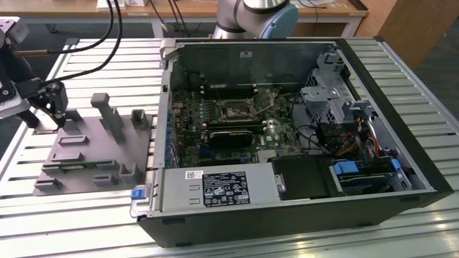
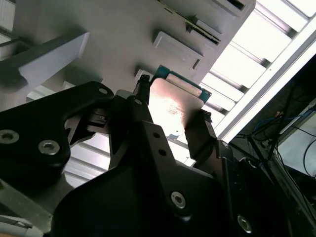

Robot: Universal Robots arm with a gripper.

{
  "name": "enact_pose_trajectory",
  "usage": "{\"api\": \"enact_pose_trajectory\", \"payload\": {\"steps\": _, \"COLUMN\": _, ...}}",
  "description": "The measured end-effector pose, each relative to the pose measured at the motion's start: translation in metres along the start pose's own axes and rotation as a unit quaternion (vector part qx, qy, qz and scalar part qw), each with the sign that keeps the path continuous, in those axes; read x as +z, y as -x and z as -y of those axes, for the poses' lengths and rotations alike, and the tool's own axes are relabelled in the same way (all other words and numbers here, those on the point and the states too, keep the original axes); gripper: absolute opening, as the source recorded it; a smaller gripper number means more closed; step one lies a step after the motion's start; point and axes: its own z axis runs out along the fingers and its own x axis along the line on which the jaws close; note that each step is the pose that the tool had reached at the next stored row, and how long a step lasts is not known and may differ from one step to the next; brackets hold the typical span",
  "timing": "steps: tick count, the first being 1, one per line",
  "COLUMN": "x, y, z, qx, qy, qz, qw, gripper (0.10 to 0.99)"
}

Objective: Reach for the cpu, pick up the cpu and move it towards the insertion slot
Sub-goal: 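Pick up the cpu and move it towards the insertion slot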

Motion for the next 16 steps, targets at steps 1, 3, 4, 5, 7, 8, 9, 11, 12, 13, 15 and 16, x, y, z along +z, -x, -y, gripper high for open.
{"api": "enact_pose_trajectory", "payload": {"steps": 1, "x": -0.0035, "y": 0.0000, "z": -0.0002, "qx": 0.000, "qy": 0.0000, "qz": 0.0000, "qw": 1.0000, "gripper": 0.537}}
{"api": "enact_pose_trajectory", "payload": {"steps": 3, "x": -0.0105, "y": 0.0000, "z": -0.0005, "qx": 0.000, "qy": 0.0000, "qz": 0.0000, "qw": 1.0000, "gripper": 0.537}}
{"api": "enact_pose_trajectory", "payload": {"steps": 4, "x": -0.0141, "y": 0.0000, "z": -0.0007, "qx": 0.000, "qy": 0.0000, "qz": 0.0000, "qw": 1.0000, "gripper": 0.537}}
{"api": "enact_pose_trajectory", "payload": {"steps": 5, "x": -0.0180, "y": 0.0000, "z": -0.0008, "qx": 0.000, "qy": 0.0000, "qz": -0.0001, "qw": 1.0000, "gripper": 0.537}}
{"api": "enact_pose_trajectory", "payload": {"steps": 7, "x": -0.0260, "y": 0.0000, "z": -0.0012, "qx": 0.000, "qy": 0.0000, "qz": 0.0000, "qw": 1.0000, "gripper": 0.537}}
{"api": "enact_pose_trajectory", "payload": {"steps": 8, "x": -0.0299, "y": 0.0000, "z": -0.0014, "qx": 0.000, "qy": 0.0000, "qz": 0.0000, "qw": 1.0000, "gripper": 0.537}}
{"api": "enact_pose_trajectory", "payload": {"steps": 9, "x": -0.0338, "y": -0.0001, "z": -0.0016, "qx": 0.000, "qy": 0.0000, "qz": 0.0000, "qw": 1.0000, "gripper": 0.537}}
{"api": "enact_pose_trajectory", "payload": {"steps": 11, "x": -0.0417, "y": -0.0001, "z": -0.0020, "qx": 0.000, "qy": 0.0000, "qz": 0.0000, "qw": 1.0000, "gripper": 0.537}}
{"api": "enact_pose_trajectory", "payload": {"steps": 12, "x": -0.0458, "y": -0.0001, "z": -0.0021, "qx": 0.000, "qy": 0.0000, "qz": 0.0000, "qw": 1.0000, "gripper": 0.537}}
{"api": "enact_pose_trajectory", "payload": {"steps": 13, "x": -0.0505, "y": -0.0001, "z": -0.0024, "qx": 0.000, "qy": 0.0000, "qz": 0.0000, "qw": 1.0000, "gripper": 0.537}}
{"api": "enact_pose_trajectory", "payload": {"steps": 15, "x": -0.0585, "y": -0.0001, "z": -0.0027, "qx": 0.000, "qy": -0.0001, "qz": -0.0001, "qw": 1.0000, "gripper": 0.537}}
{"api": "enact_pose_trajectory", "payload": {"steps": 16, "x": -0.0624, "y": -0.0001, "z": -0.0029, "qx": 0.000, "qy": 0.0000, "qz": 0.0000, "qw": 1.0000, "gripper": 0.537}}
